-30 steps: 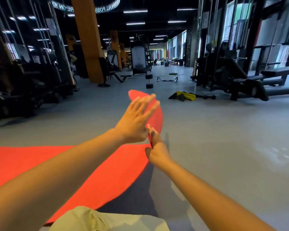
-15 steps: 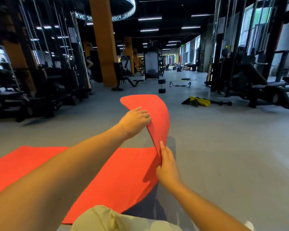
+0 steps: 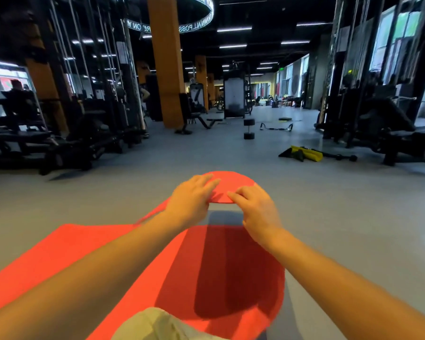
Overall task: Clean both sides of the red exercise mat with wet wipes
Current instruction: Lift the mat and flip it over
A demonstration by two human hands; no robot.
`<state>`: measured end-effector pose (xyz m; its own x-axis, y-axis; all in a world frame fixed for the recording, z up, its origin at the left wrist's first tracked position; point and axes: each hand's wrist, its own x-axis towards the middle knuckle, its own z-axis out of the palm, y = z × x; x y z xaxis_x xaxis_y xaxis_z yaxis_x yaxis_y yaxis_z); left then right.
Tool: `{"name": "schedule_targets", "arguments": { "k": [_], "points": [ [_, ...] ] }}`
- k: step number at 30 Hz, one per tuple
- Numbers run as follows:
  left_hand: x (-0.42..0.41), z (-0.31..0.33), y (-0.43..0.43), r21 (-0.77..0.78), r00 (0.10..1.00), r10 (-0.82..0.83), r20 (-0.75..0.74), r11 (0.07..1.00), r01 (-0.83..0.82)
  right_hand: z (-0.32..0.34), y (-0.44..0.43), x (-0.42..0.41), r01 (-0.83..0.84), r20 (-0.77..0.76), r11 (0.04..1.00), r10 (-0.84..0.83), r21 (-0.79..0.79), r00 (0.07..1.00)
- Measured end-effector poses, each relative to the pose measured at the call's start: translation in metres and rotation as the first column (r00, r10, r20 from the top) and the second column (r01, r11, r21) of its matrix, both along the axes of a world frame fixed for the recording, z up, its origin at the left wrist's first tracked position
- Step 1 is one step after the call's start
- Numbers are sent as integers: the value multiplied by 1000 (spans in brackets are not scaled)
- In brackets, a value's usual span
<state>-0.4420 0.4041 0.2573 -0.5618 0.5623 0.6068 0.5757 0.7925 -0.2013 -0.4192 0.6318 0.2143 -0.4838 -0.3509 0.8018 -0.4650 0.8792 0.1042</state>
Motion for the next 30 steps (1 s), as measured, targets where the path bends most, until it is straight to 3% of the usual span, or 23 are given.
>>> {"name": "schedule_targets", "arguments": {
  "k": [2,4,6,8,11,14,18,21,23,26,30],
  "points": [
    [2,-12,19,-117,994,14,108,993,-1,-26,-2,3,32,100,997,-24,-77,995],
    [-1,-22,22,-181,985,49,166,983,-18,-58,8,11,166,248,965,-113,-204,962],
    [-6,-27,15,-156,991,-50,128,985,70,-89,24,26,310,415,928,-203,-208,887],
    [-8,-35,6,-202,988,-142,67,967,153,-109,40,43,333,487,933,-229,-137,843],
    [-4,-55,-9,-216,986,-165,-3,963,161,-93,58,40,258,429,963,-202,-76,881],
    [5,-87,-23,-18,996,-55,65,998,56,-33,53,11,203,227,978,-188,-45,956],
    [20,-101,-25,242,974,30,225,966,-86,12,4,-3,111,26,977,-118,182,993],
    [20,-88,-12,298,976,59,212,947,-122,-10,-21,4,25,4,956,-27,293,1000],
    [16,-82,-4,251,986,58,159,963,-98,-37,-22,8,40,98,982,-59,183,993],
    [8,-92,-5,44,997,58,52,997,-60,-82,-2,26,279,409,959,-236,-48,882],
    [-3,-97,-27,-37,993,109,44,993,-108,-145,39,56,594,761,797,-316,-111,566]
  ]
}}
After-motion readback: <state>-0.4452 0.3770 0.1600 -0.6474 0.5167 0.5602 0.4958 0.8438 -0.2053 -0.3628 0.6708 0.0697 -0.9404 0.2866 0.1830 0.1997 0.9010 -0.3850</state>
